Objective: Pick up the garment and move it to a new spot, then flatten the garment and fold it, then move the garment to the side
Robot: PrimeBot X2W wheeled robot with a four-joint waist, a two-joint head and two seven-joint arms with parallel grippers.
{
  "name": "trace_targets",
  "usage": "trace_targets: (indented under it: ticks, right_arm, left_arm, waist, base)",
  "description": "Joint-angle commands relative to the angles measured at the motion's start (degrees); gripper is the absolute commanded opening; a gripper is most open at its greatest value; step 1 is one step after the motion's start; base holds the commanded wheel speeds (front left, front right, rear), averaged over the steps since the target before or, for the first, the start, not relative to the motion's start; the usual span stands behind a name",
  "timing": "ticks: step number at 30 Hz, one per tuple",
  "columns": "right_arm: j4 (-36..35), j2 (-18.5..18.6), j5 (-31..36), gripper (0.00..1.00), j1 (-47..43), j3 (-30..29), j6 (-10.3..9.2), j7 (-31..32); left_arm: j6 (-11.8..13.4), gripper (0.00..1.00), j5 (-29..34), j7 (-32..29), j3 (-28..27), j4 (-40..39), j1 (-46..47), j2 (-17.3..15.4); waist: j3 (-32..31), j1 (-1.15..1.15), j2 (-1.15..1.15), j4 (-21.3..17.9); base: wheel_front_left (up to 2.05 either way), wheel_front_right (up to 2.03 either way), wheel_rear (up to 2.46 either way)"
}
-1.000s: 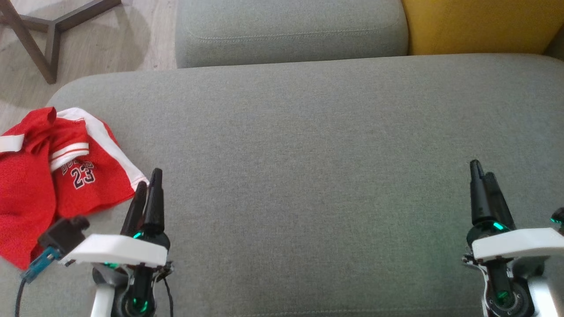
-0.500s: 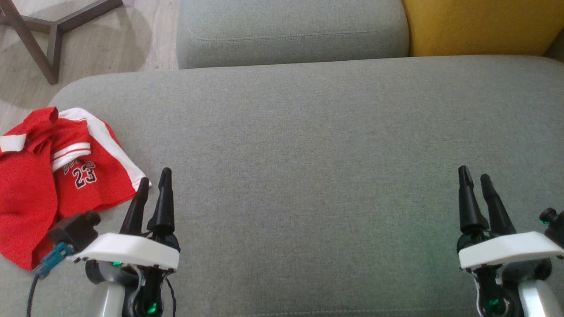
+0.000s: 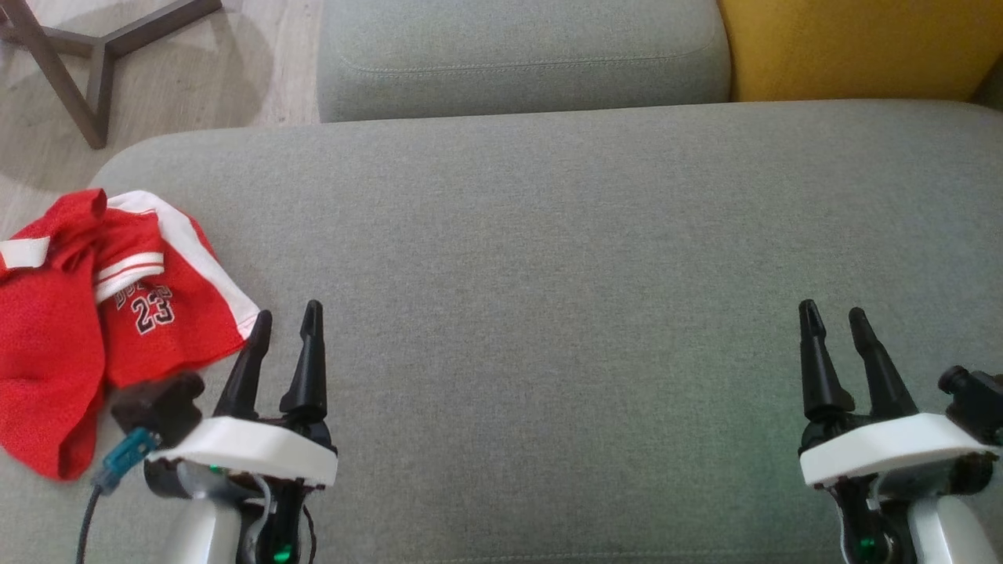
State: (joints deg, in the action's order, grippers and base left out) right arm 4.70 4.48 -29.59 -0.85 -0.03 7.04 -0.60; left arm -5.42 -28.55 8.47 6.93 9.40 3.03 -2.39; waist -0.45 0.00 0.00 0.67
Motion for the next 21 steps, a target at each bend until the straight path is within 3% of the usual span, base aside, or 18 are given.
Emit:
trace_targets:
  ticks: [1, 21]
  right_arm:
    - [-2.5, 0.8, 1.7, 1.0, 1.0, 1.2, 0.34, -0.6]
    - [-2.4, 0.0, 16.1, 1.0, -0.1, 1.4, 0.41, -1.4]
  left_arm:
    - [0.5, 1.0, 1.7, 0.8, -0.9, -2.3, 2.8, -0.8]
    - [2.0, 1.0, 15.3, 4.4, 0.5, -1.1, 2.3, -0.8]
  waist:
    - [0.0, 0.0, 0.0, 0.0]
    - [0.0, 0.0, 0.0, 0.6]
  base:
    - [0.0, 0.0, 0.0]
    - [0.0, 0.0, 0.0]
